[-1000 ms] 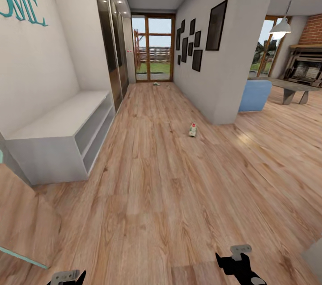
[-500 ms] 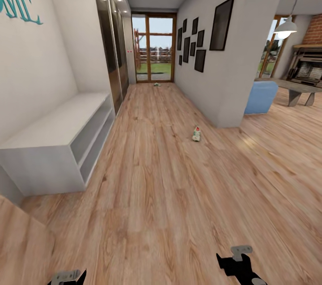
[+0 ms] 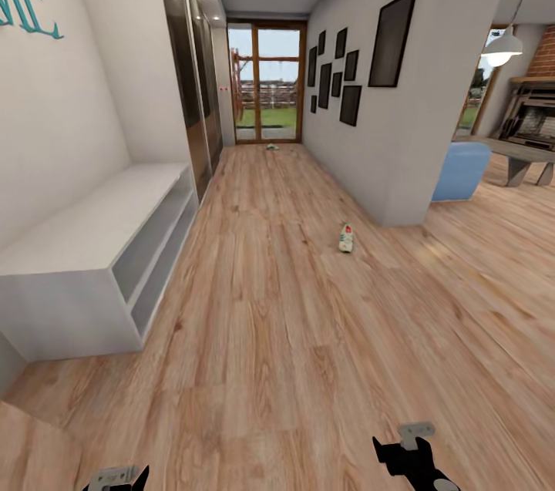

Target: Pick up the two gym shoes and the two sandals from the corridor floor and place them onto the hallstand (shoe rack) in the corridor, making sure they are on the rack and not on the floor. Arrange them so the two gym shoes are next to each other and the two sandals are next to each other.

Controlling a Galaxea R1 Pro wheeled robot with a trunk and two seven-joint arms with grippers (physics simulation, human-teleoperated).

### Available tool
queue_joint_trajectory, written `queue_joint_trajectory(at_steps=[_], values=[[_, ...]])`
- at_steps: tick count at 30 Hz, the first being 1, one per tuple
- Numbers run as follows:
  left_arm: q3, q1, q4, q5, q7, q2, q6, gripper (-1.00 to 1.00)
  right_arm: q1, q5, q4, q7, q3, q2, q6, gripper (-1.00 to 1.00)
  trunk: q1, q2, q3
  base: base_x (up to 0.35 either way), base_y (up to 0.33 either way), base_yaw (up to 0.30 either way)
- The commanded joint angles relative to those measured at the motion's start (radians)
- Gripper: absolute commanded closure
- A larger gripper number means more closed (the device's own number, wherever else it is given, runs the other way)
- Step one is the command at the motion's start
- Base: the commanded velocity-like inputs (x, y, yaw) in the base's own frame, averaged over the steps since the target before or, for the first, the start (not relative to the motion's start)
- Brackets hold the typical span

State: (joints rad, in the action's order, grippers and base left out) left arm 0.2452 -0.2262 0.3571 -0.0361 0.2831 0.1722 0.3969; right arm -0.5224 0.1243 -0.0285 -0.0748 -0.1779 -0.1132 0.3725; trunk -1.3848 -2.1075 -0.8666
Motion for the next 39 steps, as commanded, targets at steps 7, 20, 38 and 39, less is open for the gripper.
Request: queue_joint_trajectory(at_steps=[7, 20, 38, 39], values=[[0.006, -0.001, -0.001, -0.004, 0.010, -0.001, 0.001, -1.00, -0.001, 0.011, 0.001, -0.006, -0.006, 0.000, 0.003, -1.00, 0.000, 0.000, -0.001, 0.340, 0.095, 0.000], [0.006, -0.001, 0.000, -0.004, 0.010, 0.000, 0.001, -1.00, -0.001, 0.009, 0.001, -0.007, -0.006, 0.000, 0.002, -1.00, 0.000, 0.000, -0.001, 0.340, 0.095, 0.000], [0.006, -0.001, 0.000, -0.004, 0.010, 0.000, 0.001, -1.00, -0.001, 0.010, 0.001, -0.004, -0.006, 0.003, 0.002, -1.00, 0.000, 0.000, -0.001, 0.340, 0.095, 0.000], [0.006, -0.001, 0.000, -0.004, 0.010, 0.000, 0.001, -1.00, -0.001, 0.011, 0.001, -0.003, -0.006, 0.003, 0.002, -1.00, 0.000, 0.000, -0.001, 0.340, 0.095, 0.000]])
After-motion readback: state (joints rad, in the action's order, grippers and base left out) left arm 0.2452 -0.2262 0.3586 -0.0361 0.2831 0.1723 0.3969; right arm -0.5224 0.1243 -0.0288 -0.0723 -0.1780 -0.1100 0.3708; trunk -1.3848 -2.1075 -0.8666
